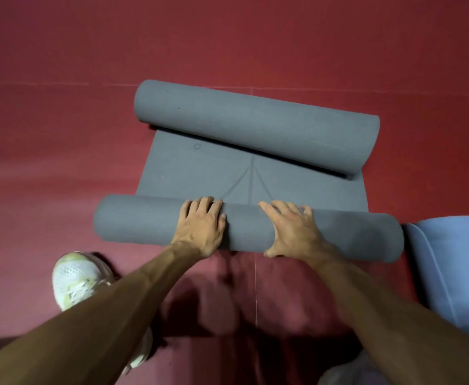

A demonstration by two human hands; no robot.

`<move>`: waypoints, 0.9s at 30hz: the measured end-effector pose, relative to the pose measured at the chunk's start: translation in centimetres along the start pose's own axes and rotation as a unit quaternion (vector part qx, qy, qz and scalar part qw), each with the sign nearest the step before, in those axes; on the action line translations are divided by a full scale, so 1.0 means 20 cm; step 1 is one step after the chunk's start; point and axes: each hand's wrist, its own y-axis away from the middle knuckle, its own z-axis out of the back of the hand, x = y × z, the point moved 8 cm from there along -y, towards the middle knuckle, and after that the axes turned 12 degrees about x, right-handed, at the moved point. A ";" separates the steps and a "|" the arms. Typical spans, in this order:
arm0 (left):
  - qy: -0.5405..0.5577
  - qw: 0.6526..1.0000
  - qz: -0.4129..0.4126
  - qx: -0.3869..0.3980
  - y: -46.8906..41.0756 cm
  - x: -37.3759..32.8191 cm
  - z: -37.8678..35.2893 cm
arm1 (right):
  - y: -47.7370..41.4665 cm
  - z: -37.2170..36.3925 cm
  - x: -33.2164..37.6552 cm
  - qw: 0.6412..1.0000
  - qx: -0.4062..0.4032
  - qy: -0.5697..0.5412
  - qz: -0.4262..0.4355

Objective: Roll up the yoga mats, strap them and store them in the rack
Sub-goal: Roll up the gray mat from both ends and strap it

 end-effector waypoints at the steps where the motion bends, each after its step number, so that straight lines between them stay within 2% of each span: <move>1: -0.007 1.000 0.003 0.012 0.04 -0.01 -0.02 | 0.03 -0.01 0.00 1.000 0.010 -0.009 0.000; 7: -0.013 0.993 0.013 0.119 0.15 -0.07 -0.22 | 0.14 -0.15 -0.01 0.992 0.120 -0.045 -0.009; 11: -0.039 0.994 0.012 0.102 0.14 -0.09 -0.25 | 0.14 -0.19 -0.02 0.990 0.135 -0.050 -0.004; 15: -0.011 0.991 0.013 0.134 0.06 -0.08 -0.23 | 0.09 -0.15 -0.04 0.986 0.146 -0.082 0.010; 22: -0.042 0.991 0.022 0.126 0.02 -0.09 -0.22 | 0.12 -0.16 -0.06 0.993 0.095 -0.071 0.024; 27: -0.021 0.982 0.044 0.182 -0.14 -0.06 -0.20 | 0.17 -0.11 -0.11 0.999 0.001 -0.035 -0.027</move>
